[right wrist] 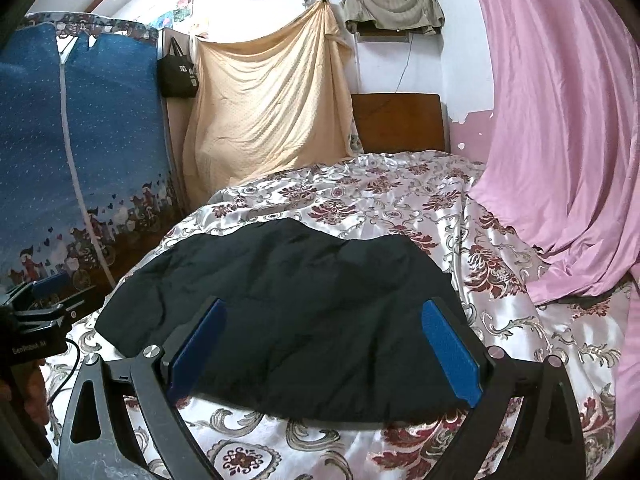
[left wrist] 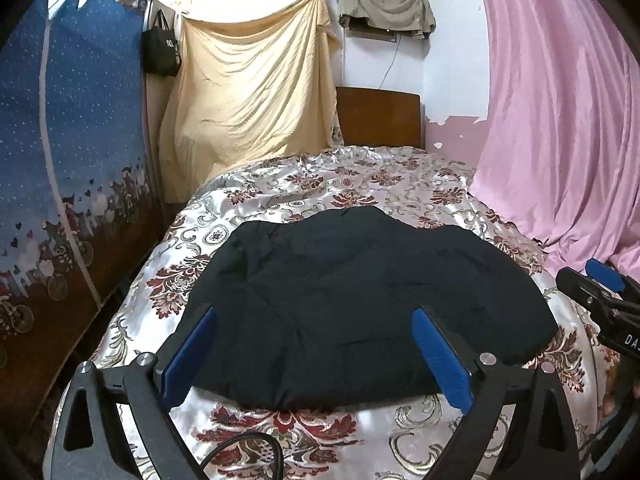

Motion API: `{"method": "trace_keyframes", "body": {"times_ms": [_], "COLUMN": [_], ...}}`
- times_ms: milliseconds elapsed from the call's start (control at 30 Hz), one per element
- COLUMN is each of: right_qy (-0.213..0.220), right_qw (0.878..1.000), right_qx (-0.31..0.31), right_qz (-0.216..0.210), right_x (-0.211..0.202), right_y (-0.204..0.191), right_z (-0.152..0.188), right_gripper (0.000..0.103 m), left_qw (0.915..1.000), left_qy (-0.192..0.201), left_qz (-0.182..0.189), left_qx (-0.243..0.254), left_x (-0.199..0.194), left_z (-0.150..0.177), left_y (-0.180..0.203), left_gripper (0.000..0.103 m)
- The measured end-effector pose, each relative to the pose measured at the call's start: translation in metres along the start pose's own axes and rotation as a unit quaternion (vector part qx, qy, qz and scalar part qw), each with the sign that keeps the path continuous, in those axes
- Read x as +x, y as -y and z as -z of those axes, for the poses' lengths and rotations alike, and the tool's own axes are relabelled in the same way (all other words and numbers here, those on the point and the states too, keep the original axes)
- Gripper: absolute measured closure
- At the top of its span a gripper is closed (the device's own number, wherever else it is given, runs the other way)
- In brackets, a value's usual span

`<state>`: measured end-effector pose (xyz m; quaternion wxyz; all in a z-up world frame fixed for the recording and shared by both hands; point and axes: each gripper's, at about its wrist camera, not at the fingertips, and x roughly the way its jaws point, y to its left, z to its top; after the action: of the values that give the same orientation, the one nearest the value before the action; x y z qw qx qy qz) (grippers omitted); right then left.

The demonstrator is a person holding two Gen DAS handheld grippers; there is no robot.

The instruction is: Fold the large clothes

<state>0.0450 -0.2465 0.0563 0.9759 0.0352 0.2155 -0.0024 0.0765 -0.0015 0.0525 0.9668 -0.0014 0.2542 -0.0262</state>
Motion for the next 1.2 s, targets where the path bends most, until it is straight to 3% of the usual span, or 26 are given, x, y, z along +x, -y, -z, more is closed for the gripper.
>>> {"method": "trace_keyframes", "body": {"times_ms": [333,967,1200], "right_qy": [0.026,0.059,0.047], "right_qw": [1.0,0.998,0.999], "right_qx": [-0.011,-0.017,-0.013], "right_qz": [0.009,0.015,0.012], "right_x": [-0.027,-0.068,-0.069], "right_y": [-0.014,-0.032,-0.032], "right_z": [0.014,0.044,0.055], "right_gripper": [0.007,0.007,0.007], "left_qw": [0.9986,0.9985,0.9988], "left_qy": [0.05,0.049,0.046], "left_qz": [0.002,-0.004,-0.004], "left_qx": [0.018,0.025,0.019], "left_x": [-0.034,-0.048,-0.05], "left_z": [0.016,0.047,0.055], "left_y": [0.007,0.006,0.002], "left_gripper": [0.004,0.004,0.004]}}
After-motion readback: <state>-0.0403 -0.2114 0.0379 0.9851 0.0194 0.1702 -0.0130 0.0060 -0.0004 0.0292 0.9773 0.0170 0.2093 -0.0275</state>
